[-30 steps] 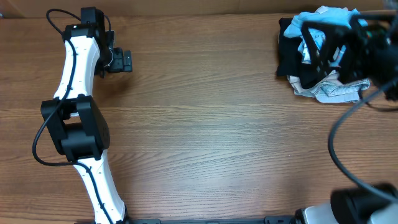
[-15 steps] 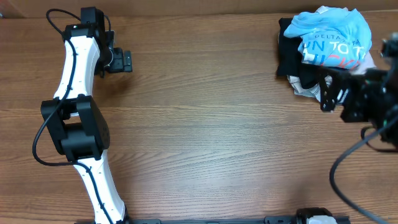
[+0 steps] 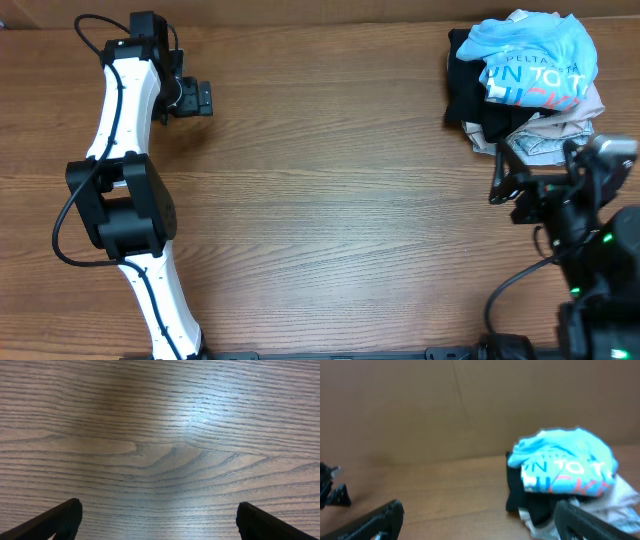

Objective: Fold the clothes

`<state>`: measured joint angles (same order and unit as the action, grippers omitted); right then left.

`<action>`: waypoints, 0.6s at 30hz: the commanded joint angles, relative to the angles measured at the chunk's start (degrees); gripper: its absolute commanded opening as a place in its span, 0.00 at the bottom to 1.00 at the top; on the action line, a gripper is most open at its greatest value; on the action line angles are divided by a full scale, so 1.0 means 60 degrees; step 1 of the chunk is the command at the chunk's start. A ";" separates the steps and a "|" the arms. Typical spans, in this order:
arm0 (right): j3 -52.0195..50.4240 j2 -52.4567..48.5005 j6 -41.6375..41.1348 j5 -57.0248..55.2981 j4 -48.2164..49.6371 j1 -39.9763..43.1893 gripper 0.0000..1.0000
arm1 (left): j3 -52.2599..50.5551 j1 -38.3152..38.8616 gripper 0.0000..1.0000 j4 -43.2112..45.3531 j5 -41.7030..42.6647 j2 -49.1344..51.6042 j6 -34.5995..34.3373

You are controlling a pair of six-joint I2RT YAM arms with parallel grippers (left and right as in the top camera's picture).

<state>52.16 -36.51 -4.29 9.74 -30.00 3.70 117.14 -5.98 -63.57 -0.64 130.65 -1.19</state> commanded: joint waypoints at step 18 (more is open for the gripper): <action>-0.7592 0.4226 -0.0029 0.1089 0.5424 -0.0576 1.00 | 0.0051 0.0069 1.00 0.0004 0.0015 -0.0040 -0.0055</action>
<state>9.02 -13.69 -4.34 17.26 1.98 0.86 117.14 -5.98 -63.57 -0.64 130.65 -1.19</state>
